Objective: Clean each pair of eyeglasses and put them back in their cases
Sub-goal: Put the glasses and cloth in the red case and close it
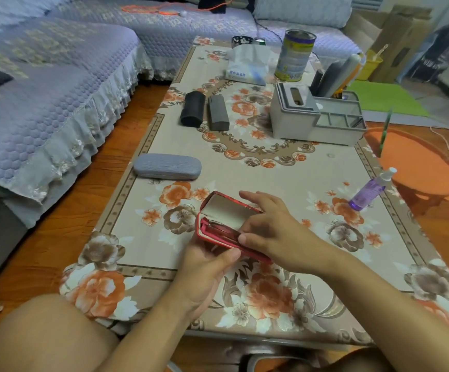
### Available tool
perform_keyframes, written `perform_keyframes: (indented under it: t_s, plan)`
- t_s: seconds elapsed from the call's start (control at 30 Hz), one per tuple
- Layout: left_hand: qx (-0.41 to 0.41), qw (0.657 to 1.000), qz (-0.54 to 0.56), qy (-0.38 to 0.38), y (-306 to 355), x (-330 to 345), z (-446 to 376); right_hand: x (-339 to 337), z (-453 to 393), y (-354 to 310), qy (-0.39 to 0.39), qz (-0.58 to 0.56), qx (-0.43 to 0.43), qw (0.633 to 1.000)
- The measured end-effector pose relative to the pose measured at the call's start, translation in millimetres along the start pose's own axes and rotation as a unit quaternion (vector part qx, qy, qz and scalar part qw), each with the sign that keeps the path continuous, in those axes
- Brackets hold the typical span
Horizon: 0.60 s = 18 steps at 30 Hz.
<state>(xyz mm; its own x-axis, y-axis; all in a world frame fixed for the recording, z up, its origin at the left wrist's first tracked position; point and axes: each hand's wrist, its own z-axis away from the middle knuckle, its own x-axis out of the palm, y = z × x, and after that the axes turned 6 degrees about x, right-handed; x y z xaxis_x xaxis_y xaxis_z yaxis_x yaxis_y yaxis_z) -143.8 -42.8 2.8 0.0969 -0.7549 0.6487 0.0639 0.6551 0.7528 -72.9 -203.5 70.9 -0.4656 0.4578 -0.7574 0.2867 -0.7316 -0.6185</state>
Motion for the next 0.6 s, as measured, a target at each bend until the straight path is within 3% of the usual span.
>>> perform_keyframes:
  t_s: [0.3, 0.47, 0.6]
  plan:
    - [-0.008, 1.0, -0.006, 0.002, 0, -1, -1, -4, 0, 3, -0.036, 0.025, -0.014, 0.999]
    - [0.03, 0.999, -0.027, 0.005, -3, -4, -3, -8, 8, -4, 0.035, -0.051, -0.002, 0.998]
    - [0.12, 0.974, -0.185, 0.05, 1, -9, -9, -21, 23, -9, 0.106, -0.121, 0.045, 0.986]
